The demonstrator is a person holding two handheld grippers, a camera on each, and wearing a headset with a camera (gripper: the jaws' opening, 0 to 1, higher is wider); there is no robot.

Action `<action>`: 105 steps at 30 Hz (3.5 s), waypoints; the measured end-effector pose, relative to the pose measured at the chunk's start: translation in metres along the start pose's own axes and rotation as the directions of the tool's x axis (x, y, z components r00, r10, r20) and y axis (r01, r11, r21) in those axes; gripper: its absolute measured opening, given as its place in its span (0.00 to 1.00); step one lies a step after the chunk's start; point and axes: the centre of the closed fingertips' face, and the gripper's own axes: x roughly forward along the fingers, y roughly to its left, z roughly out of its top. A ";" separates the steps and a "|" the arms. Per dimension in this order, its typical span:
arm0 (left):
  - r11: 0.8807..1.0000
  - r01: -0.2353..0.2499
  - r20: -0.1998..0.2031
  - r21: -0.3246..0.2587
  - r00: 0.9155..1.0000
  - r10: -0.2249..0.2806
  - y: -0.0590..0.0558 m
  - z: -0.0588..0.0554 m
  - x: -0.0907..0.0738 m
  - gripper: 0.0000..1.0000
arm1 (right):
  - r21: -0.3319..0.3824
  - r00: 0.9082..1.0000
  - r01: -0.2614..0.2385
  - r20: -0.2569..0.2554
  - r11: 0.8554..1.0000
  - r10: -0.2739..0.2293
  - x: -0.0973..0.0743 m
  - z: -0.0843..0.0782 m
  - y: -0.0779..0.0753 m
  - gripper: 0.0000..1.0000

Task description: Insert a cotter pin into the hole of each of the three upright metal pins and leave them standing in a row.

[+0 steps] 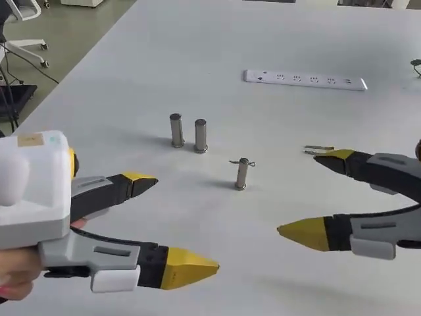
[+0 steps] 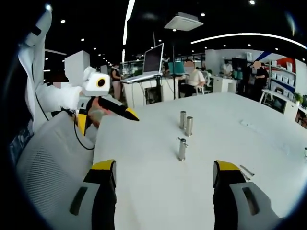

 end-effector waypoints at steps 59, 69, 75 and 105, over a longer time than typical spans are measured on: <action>0.933 -0.318 -0.087 0.169 0.938 0.336 0.178 0.032 0.057 0.61 | 0.188 0.993 0.100 -0.076 0.977 -0.088 -0.022 -0.050 -0.003 0.92; 0.927 -0.340 -0.075 0.156 0.932 0.354 0.205 0.045 0.071 0.40 | 0.201 0.992 0.118 -0.078 0.972 -0.104 -0.026 -0.052 -0.005 0.91; 0.923 -0.360 -0.083 0.136 0.924 0.373 0.217 0.041 0.073 0.31 | 0.207 0.991 0.121 -0.083 0.971 -0.106 -0.028 -0.054 -0.005 0.90; 0.921 -0.347 -0.116 0.178 0.922 0.370 0.205 0.038 0.076 0.10 | 0.203 0.992 0.104 -0.090 0.974 -0.087 -0.027 -0.053 -0.002 0.86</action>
